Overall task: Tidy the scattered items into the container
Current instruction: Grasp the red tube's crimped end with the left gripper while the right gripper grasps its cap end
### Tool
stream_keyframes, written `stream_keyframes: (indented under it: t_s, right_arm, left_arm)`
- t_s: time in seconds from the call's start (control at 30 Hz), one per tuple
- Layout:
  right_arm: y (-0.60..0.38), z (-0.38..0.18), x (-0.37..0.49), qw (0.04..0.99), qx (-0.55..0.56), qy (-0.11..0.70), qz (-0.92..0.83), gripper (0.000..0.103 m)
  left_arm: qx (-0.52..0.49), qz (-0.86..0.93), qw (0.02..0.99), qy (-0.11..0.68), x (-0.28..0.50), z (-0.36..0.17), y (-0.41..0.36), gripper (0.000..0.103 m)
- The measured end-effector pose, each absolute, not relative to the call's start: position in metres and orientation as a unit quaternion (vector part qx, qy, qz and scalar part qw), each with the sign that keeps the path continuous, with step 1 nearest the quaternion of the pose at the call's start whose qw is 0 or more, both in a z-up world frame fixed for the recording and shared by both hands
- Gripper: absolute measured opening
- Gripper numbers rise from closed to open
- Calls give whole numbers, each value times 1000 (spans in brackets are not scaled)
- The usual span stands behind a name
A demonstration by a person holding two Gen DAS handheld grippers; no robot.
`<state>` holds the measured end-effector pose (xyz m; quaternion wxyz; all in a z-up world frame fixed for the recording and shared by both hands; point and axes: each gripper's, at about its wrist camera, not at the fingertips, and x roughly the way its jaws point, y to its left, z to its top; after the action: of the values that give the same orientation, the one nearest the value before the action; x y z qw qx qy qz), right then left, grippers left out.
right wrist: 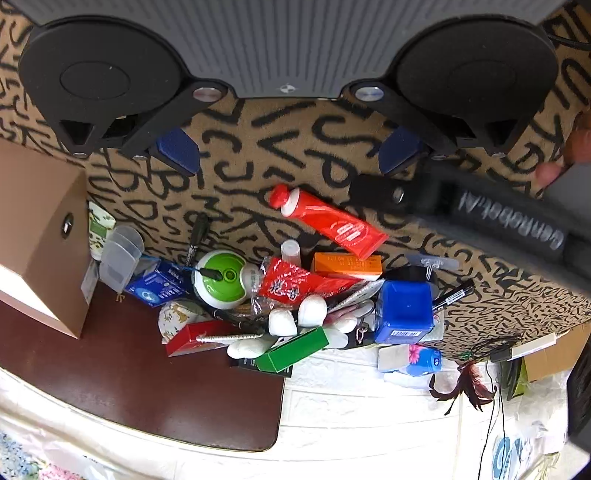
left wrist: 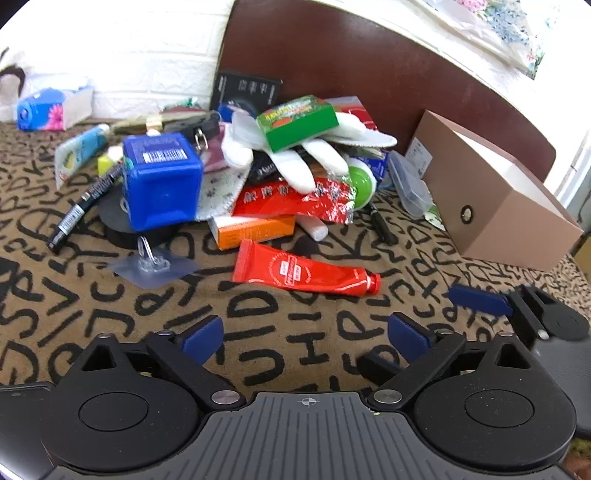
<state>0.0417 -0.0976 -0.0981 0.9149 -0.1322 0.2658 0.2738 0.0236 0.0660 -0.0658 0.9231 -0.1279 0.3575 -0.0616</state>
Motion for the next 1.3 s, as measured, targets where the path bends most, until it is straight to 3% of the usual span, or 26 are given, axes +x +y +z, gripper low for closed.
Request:
stream_keyframes:
  t_s: [0.13,0.5,0.6,0.73,0.97,1.03,1.07,1.3]
  right_arm:
    - [-86,-100,56,911,-146,264,281,100]
    - [-66,-109,83,894,-142,285,317,76]
    - [-68,-108,82,892,-135,287,322,58]
    - [-69,-105,63,886,-156,288,327,43]
    - [-75,-101,18,871,-157,287,366,43]
    - [-75,-100,20,875,-148,289,359,49]
    - [-75,-99,22,878,-141,291,353,54]
    - [-57,-99,40,885,-141,280,344,55]
  left_arm:
    - [-129,-47,927,350,25,-67,70,93]
    - [-184,-56,912,362,36,-66,92,87]
    - [-190,-53,910,365,39,-66,92,87]
    - [-188,-52,907,372,37,-68,91,87]
    - [-190,-65,902,382,41,-68,83,87]
    - [-190,-76,900,386,47,-67,78,86]
    - [-187,-80,900,386,51,-66,75,84]
    - [-167,-65,897,404,79,-67,70,69]
